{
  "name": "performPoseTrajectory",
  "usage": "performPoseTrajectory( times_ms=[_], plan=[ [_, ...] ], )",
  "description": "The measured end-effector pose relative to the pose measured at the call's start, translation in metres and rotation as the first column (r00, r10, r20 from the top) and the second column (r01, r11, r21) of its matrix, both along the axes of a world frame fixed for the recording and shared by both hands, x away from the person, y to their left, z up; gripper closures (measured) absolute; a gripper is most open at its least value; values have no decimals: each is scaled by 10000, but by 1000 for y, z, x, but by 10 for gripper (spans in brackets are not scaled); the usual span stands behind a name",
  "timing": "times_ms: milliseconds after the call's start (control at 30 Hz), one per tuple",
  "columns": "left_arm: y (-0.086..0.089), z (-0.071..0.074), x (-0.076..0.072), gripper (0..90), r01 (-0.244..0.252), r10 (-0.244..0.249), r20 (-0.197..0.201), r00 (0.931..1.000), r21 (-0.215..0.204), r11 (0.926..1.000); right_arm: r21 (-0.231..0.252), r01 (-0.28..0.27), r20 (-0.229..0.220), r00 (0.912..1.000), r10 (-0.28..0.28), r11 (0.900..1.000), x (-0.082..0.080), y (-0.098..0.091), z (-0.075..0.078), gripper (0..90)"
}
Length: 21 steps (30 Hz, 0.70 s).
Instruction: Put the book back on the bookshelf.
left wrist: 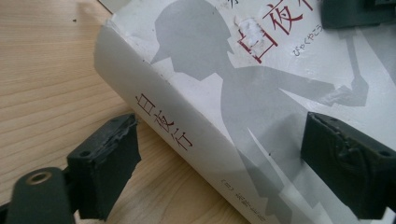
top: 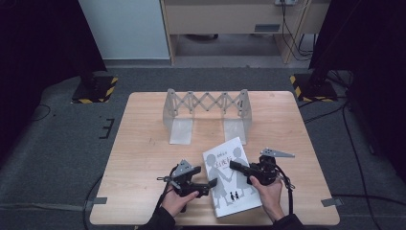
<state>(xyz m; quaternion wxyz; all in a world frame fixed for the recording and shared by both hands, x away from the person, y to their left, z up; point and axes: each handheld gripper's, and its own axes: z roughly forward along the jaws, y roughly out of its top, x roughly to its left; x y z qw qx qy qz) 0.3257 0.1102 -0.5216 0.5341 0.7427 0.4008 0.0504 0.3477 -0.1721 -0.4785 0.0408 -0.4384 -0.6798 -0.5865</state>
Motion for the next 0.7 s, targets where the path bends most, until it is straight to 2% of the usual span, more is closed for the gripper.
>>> performPoseTrajectory(
  times_ms=[133,233,333,433,567,700],
  plan=[
    [-7,-4,-2,0,682,-686,-157,9975,-212,9974,175,-207,230,9995,203,9996,-2,0,2,829],
    [-8,-5,-3,0,635,-639,-117,9979,-341,9974,194,-238,297,9993,233,9995,-2,-1,3,831],
    [-10,-8,-2,0,660,-703,-548,9960,-771,9948,304,-229,403,9990,216,9993,-2,-3,3,832],
    [-10,-12,-1,0,787,-895,-822,9926,-1269,9888,417,-310,563,9980,287,9986,-3,-4,4,834],
    [-10,-13,0,0,1088,-1209,-837,9891,-1368,9846,494,-604,726,9957,567,9969,-3,-5,4,833],
    [-10,-16,1,0,960,-1104,-988,9890,-1406,9854,473,-576,455,9974,555,9972,2,-5,0,827]
  ],
)
